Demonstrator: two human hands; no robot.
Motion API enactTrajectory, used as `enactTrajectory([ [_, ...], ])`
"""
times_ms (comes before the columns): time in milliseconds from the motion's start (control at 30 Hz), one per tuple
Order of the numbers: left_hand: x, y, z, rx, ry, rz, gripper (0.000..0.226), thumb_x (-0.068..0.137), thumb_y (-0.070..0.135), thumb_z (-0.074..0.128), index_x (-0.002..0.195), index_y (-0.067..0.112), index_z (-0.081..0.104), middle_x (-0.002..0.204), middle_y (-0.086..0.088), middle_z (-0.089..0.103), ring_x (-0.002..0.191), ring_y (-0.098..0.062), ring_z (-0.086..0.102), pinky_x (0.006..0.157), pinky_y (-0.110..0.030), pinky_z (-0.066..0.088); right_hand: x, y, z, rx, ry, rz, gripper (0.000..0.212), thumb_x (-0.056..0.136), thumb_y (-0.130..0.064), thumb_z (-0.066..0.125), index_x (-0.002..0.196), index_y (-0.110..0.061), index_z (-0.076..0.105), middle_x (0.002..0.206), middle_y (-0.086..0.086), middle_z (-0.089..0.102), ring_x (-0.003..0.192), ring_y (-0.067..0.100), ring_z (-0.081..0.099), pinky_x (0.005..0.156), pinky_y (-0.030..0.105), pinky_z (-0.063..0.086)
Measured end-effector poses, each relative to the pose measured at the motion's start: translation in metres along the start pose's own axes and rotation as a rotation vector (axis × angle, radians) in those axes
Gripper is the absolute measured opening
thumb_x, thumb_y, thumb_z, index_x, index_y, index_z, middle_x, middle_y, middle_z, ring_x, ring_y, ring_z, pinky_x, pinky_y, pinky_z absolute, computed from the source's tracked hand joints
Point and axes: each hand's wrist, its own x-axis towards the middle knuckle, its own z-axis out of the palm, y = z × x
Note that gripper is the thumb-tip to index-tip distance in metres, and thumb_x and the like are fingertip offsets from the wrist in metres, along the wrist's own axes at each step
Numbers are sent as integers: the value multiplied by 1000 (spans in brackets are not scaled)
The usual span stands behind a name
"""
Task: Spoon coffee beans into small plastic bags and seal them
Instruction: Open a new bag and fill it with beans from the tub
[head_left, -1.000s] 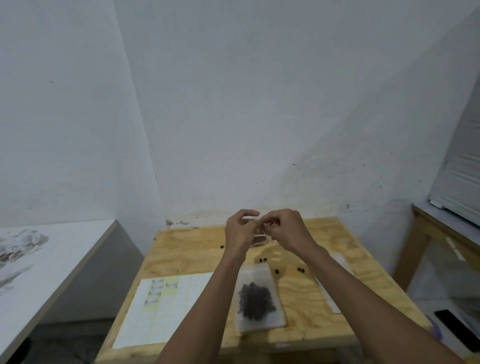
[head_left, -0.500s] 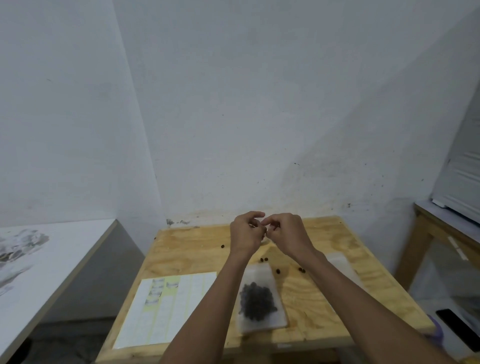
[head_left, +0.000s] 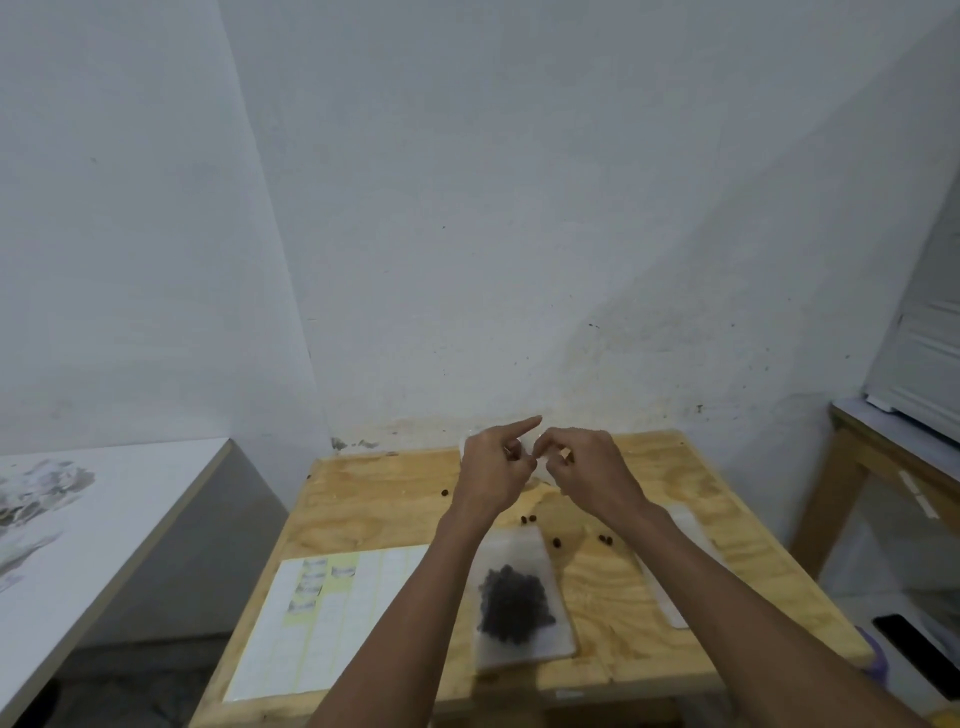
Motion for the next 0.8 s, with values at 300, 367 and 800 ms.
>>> enactTrajectory([
  [300, -9, -4, 2, 183, 21, 112, 65, 84, 4, 57, 140, 35, 59, 55, 7, 42, 57, -9, 42, 68, -13, 39, 1, -3, 1, 6, 42, 199, 36, 87, -8, 64, 119, -15, 77, 117, 8, 76, 106, 16, 72, 93, 27, 56],
  [367, -11, -7, 1, 166, 60, 96, 70, 84, 13, 59, 149, 37, 48, 68, 7, 51, 65, -7, 48, 69, -13, 41, 1, -4, -1, 23, 36, 214, 35, 85, -11, 68, 119, -15, 77, 116, 5, 77, 107, 16, 70, 94, 27, 55],
  [800, -3, -8, -24, 244, 66, 358, 109, 71, 68, 76, 157, 21, 28, 161, 7, 33, 153, -17, 24, 121, -43, 27, 20, -33, -38, 248, -146, 110, 48, 80, 4, 61, 121, -18, 74, 96, -9, 74, 72, 12, 72, 68, 27, 59],
])
